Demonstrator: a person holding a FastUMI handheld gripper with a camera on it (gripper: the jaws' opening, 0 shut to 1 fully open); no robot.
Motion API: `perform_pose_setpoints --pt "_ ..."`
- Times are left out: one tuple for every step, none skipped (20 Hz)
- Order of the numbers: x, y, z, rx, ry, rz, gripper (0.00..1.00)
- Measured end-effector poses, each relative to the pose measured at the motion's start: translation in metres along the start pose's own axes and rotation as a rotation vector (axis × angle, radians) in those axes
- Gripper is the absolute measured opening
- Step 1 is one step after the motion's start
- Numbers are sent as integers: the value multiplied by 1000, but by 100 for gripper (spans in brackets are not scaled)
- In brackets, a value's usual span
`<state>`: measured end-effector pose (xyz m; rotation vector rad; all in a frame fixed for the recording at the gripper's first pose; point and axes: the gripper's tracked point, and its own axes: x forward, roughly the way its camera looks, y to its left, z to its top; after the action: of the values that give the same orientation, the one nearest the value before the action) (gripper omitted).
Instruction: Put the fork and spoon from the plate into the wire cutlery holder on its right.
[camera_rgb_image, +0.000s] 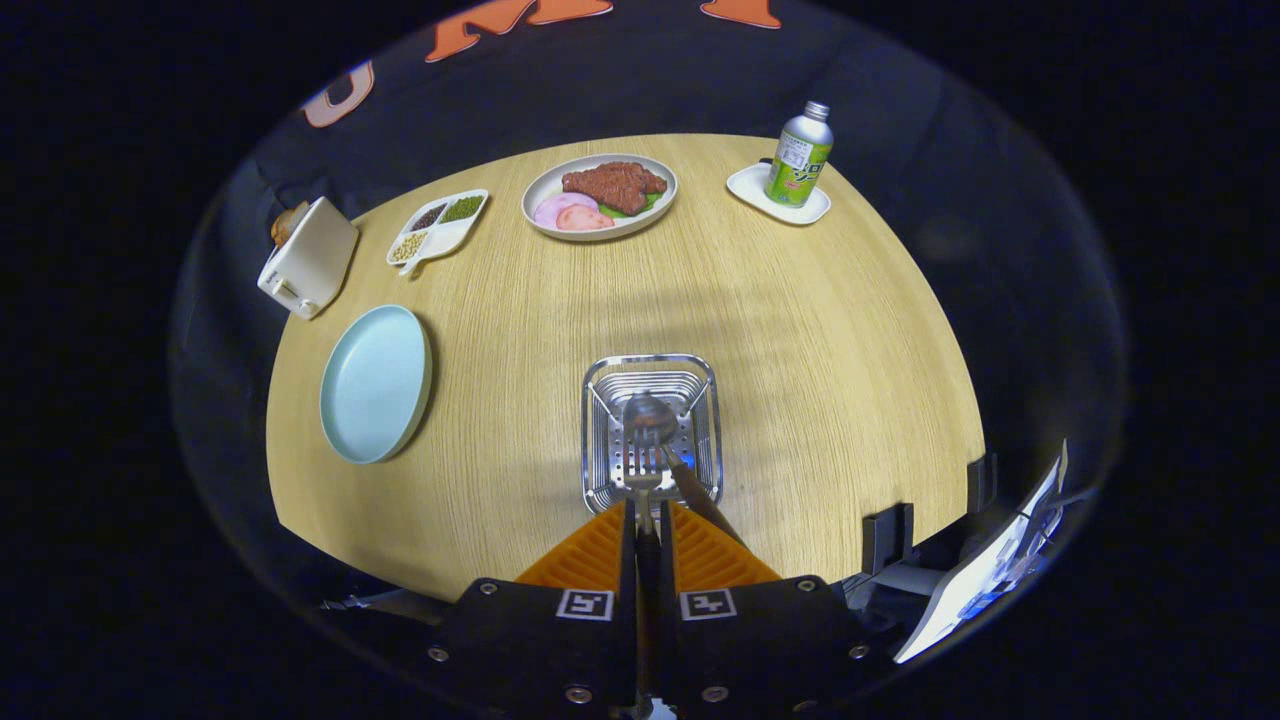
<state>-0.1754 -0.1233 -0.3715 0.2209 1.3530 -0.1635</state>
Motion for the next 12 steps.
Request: perform_pose_setpoints --pt "-2 1 5 14 -17 8 12" --pt "-5 1 9 28 -38 18 12" --pt "-8 3 17 43 -66 25 12" --pt "-12 4 26 55 -101 31 12" --pt "-19 5 36 65 -143 32 14" --pt "-25 5 47 72 -191 38 14" --pt "-34 7 60 78 -245 45 17" --pt "-44 8 73 84 -301 52 19" --pt "-55 10 86 84 -358 56 27" --pt "-69 11 98 87 -409 54 30" --pt "-85 17 109 86 -455 72 31" --pt "-102 26 125 90 -512 98 31"
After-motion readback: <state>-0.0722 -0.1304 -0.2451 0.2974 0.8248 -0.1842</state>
